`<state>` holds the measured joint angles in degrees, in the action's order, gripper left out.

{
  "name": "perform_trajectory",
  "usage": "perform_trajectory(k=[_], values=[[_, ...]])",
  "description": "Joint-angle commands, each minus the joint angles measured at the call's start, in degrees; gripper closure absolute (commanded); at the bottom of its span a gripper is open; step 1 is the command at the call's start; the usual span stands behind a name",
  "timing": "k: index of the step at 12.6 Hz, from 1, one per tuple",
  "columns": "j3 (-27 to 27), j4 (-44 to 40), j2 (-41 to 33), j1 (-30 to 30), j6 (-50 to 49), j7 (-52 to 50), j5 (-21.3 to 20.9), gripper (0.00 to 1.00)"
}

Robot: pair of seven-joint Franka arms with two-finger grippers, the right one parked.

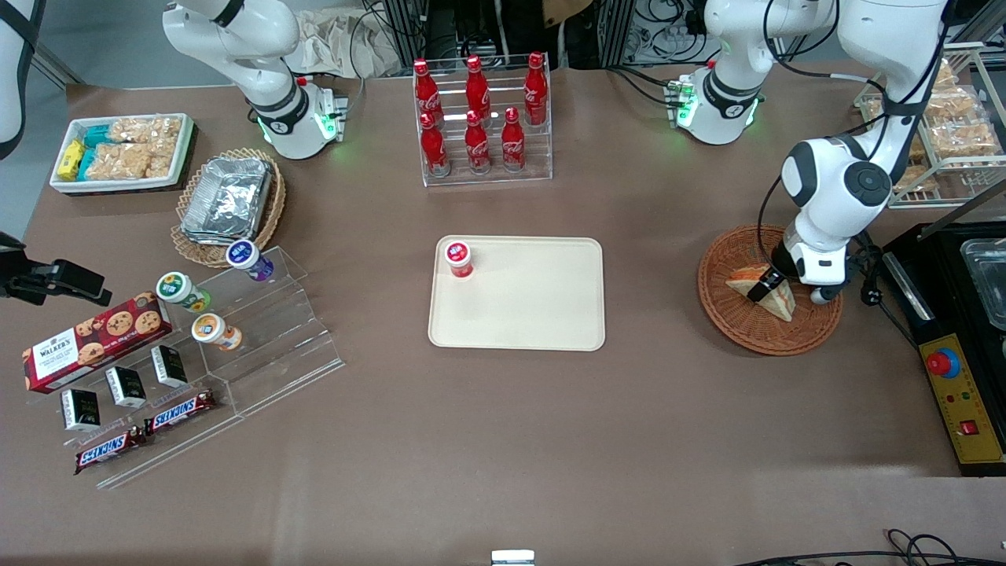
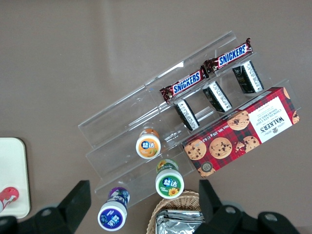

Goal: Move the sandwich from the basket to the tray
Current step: 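Move the left gripper down over the wrapped sandwich in the basket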

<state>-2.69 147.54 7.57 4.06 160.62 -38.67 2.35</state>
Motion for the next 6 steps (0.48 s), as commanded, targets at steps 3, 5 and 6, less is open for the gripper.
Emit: perform_trajectory(k=[3, 5, 6], values=[[-2.76, -0.58, -2.29, -0.11, -1.26, -3.95, 0.2, 1.0], [-2.94, -2.33, -5.01, -0.11, -6.6, -3.87, -0.59, 1.0], [-3.2, -4.17, -7.46, -0.11, -12.11, -3.43, -0.77, 1.0]])
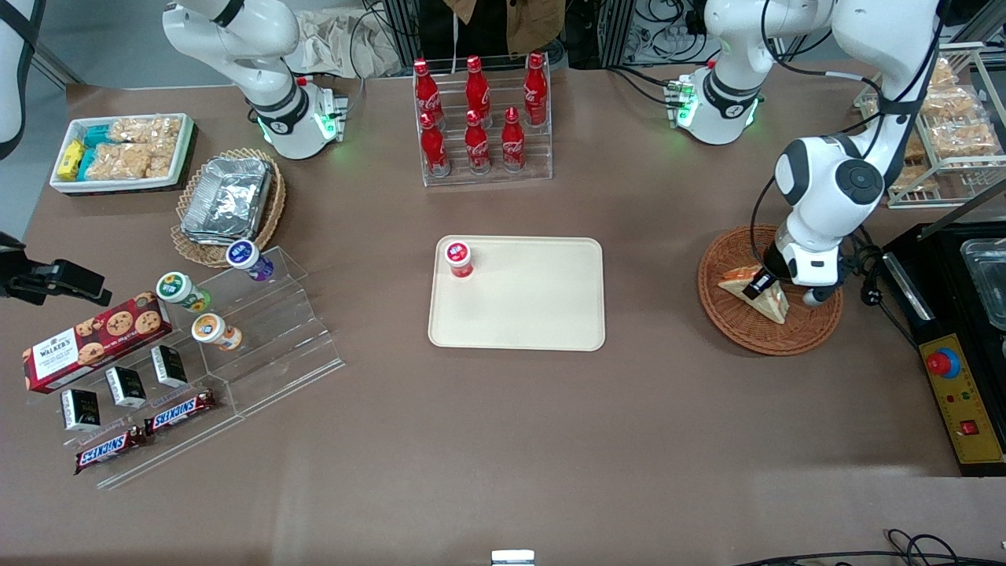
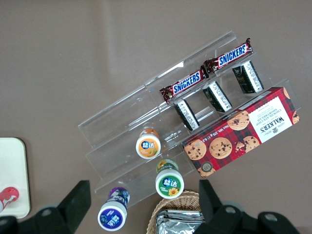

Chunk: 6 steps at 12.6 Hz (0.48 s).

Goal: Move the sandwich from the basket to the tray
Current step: 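Close the left gripper on the sandwich and lift it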

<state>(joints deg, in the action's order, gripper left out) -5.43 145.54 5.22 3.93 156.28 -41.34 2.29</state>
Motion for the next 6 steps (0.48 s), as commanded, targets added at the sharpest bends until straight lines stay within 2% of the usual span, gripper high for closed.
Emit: perform_trajectory(k=[1, 4, 6], values=[[-0.46, -4.98, -7.39, 0.03, -14.36, -0.5, -0.8, 1.0], [-0.9, -16.03, -10.57, 0.03, -34.31, -0.14, -5.71, 1.0], [-1.34, -26.75, -10.23, 0.03, -48.99, 5.01, -6.25, 1.0]])
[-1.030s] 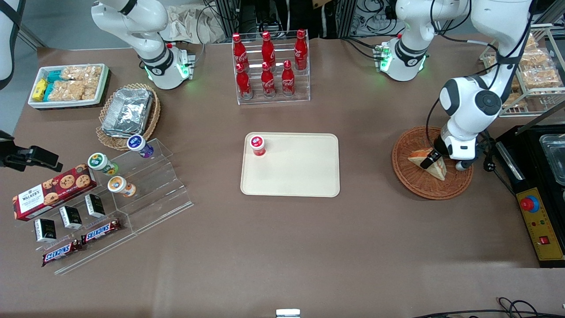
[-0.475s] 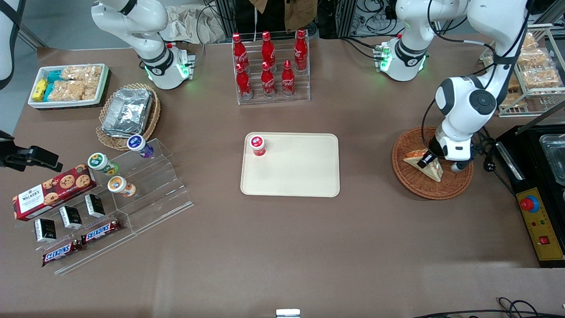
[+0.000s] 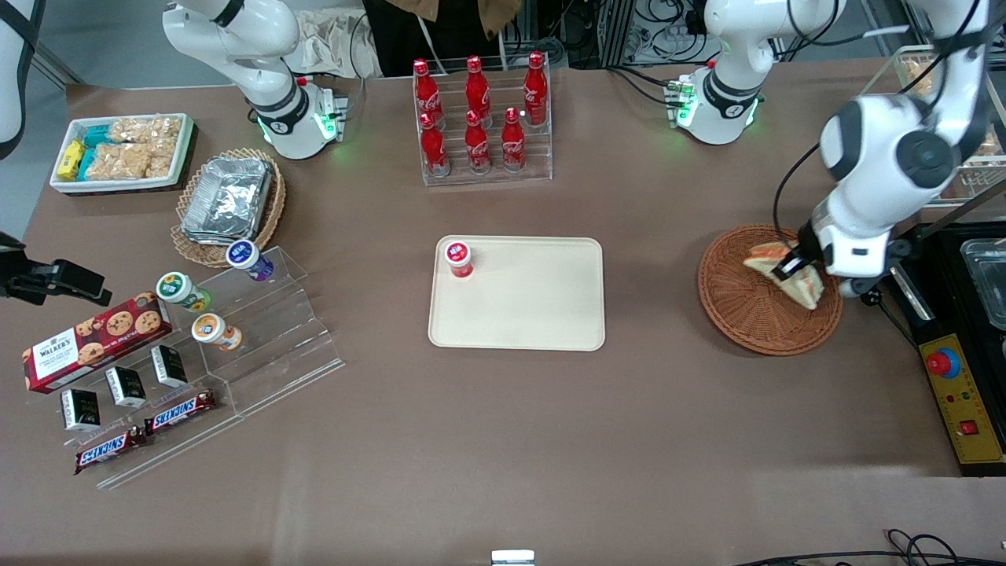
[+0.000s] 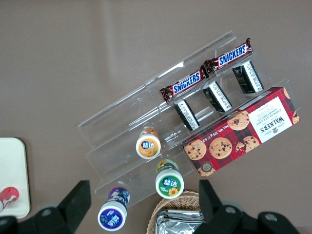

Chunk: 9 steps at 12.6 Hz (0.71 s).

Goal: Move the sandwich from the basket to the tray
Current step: 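Close the left gripper on the sandwich and lift it, then carry the sandwich with the left gripper over the cream tray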

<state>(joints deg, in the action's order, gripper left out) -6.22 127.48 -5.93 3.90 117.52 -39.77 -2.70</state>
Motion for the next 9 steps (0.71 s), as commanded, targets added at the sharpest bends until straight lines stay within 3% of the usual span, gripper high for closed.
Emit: perform_trajectory(k=[1, 5, 9], values=[[-0.63, -12.74, 0.66, 0.05, -15.69, 6.26, -1.25, 1.0], [-7.46, -24.62, 0.65, 0.05, -29.43, 17.25, -1.08, 1.0], [-20.37, -27.02, 1.71, 0.05, -30.95, 19.98, -0.55, 1.0]])
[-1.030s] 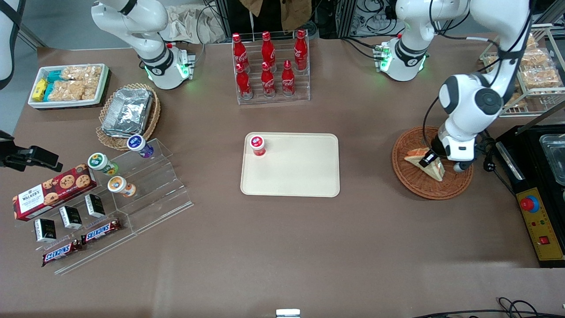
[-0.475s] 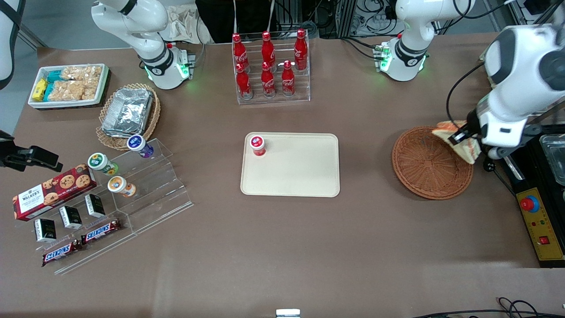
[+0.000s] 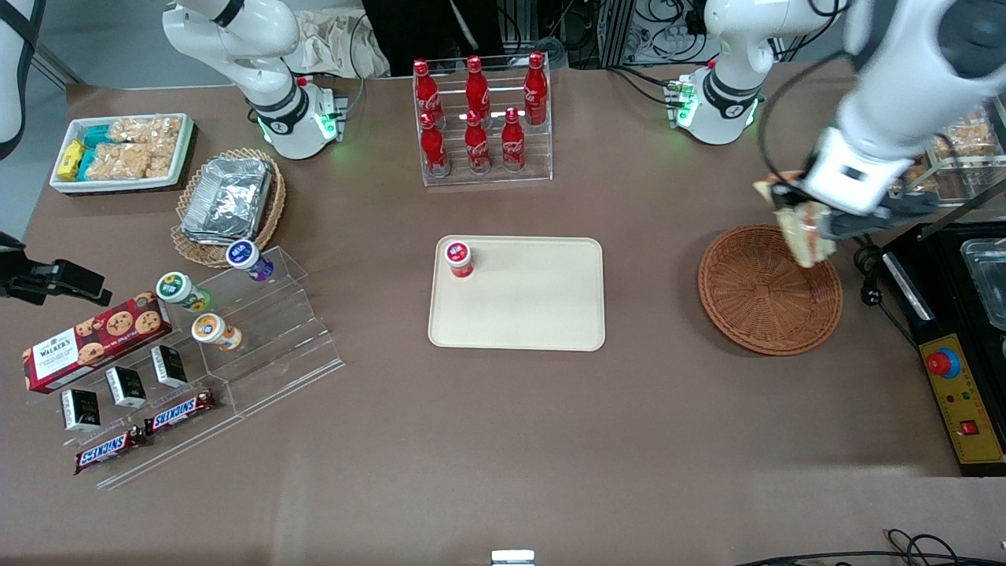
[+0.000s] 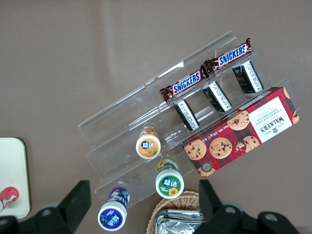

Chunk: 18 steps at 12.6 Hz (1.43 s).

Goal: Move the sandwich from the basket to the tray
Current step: 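Carry the sandwich with the left gripper over the cream tray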

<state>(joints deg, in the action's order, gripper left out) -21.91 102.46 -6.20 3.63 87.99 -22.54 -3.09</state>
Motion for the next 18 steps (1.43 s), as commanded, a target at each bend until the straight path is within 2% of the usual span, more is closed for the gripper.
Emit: perform_trajectory(k=[1, 5, 9, 11, 13, 18], values=[[-7.07, -1.92, 2.68, 0.5, -1.16, 2.86, 0.01, 1.0], [-12.0, -0.34, 9.25, 0.24, 6.91, 2.85, 1.77, 1.0], [-13.51, 4.93, 18.56, -2.13, 24.73, 0.5, 0.29, 1.0], [-13.51, 6.34, 23.49, -5.46, 31.07, -6.16, -4.88, 1.0], [-13.42, 6.26, 29.72, -7.93, 36.44, -13.55, -11.9, 1.0], [-13.42, 6.26, 38.88, -10.66, 42.26, -24.81, -25.01, 1.0]])
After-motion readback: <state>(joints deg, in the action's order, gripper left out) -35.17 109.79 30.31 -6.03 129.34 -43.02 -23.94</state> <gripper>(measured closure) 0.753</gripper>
